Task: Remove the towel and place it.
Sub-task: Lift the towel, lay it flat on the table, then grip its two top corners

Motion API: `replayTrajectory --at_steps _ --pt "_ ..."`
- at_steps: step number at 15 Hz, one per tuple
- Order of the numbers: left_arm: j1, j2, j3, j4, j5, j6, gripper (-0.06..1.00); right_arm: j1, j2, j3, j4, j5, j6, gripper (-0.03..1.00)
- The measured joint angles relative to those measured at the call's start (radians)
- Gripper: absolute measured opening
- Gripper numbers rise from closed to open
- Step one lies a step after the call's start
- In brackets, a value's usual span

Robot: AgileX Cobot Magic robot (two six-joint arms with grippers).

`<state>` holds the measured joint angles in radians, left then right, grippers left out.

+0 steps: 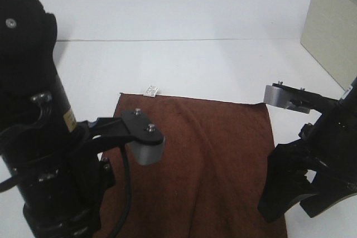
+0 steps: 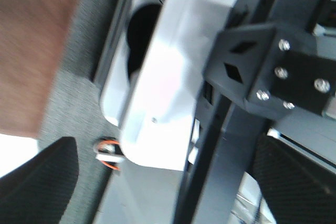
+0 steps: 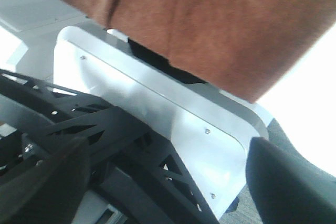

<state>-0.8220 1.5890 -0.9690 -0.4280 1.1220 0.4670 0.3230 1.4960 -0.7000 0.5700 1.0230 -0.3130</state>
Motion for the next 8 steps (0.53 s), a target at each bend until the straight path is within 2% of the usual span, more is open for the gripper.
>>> replayTrajectory --at_steps 2,5,8 --pt "0.056 0.002 -0.066 0.039 0.002 -0.035 0.83 -0.093 0.000 -0.011 -0.025 0.001 0.009 0.78" --pt "0.259 0.047 -0.158 0.063 0.002 -0.107 0.83 -0.327 0.000 -0.100 -0.001 -0.007 -0.030 0.78" --pt "0.438 0.148 -0.270 0.067 -0.043 -0.161 0.83 -0.378 0.000 -0.199 -0.002 -0.055 -0.015 0.78"
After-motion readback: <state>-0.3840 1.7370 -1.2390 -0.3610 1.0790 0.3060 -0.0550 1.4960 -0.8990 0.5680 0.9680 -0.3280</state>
